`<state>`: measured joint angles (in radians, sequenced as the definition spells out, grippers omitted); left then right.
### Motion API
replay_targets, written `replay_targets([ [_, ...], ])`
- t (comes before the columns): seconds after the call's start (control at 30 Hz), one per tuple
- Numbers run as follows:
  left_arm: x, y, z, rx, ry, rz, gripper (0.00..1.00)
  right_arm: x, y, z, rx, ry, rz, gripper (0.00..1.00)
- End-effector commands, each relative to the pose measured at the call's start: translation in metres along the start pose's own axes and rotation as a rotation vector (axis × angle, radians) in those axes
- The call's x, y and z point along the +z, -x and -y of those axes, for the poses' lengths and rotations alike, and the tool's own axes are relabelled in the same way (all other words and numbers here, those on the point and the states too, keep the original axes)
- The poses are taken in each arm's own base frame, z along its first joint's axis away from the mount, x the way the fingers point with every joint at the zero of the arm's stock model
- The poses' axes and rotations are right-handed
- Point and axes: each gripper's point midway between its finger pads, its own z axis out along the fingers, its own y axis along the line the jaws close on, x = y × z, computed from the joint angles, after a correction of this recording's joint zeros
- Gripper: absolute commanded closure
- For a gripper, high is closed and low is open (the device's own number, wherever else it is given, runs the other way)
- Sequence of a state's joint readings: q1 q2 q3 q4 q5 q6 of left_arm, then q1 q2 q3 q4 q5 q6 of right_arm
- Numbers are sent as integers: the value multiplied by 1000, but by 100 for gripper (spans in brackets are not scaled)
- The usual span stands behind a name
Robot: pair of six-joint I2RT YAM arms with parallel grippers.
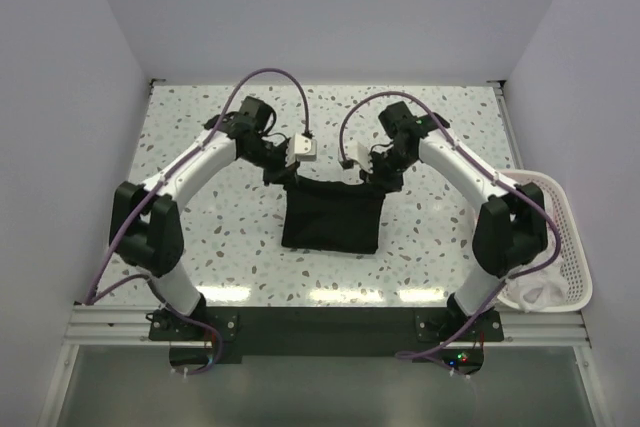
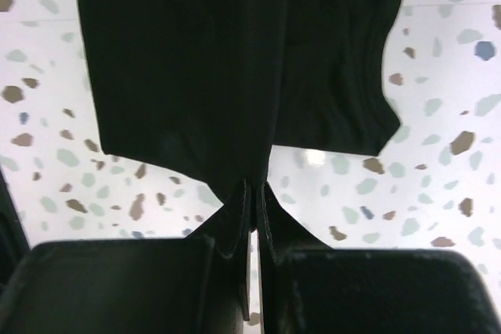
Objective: Fold and stack the t-shirts
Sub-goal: Fold the tshirt
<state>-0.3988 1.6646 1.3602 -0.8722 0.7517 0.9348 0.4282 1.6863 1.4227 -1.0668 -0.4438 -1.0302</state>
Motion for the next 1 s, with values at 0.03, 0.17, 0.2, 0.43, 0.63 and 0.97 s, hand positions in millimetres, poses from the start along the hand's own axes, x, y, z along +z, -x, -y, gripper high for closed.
replay_targets([
  [0.03, -2, 1, -63, 11, 68, 19, 98, 4, 1, 41, -41, -3, 14, 100],
  [0.17, 17, -23, -103, -22, 66, -14, 98, 21, -5, 80, -3, 9, 10, 100],
  [0.2, 19, -28, -110, -25, 75, -20, 98, 19, -1, 94, -14, -12, 15, 100],
  [0.43, 52, -56, -146, -86, 100, -43, 89, 58, -18, 129, 20, 18, -23, 100],
  [0.63, 64, -67, -153, -125, 117, -50, 84, 61, -26, 136, 23, -15, -36, 100],
  [0.97, 41, -32, -142, -74, 144, 6, 92, 18, -12, 114, 28, -37, -20, 100],
])
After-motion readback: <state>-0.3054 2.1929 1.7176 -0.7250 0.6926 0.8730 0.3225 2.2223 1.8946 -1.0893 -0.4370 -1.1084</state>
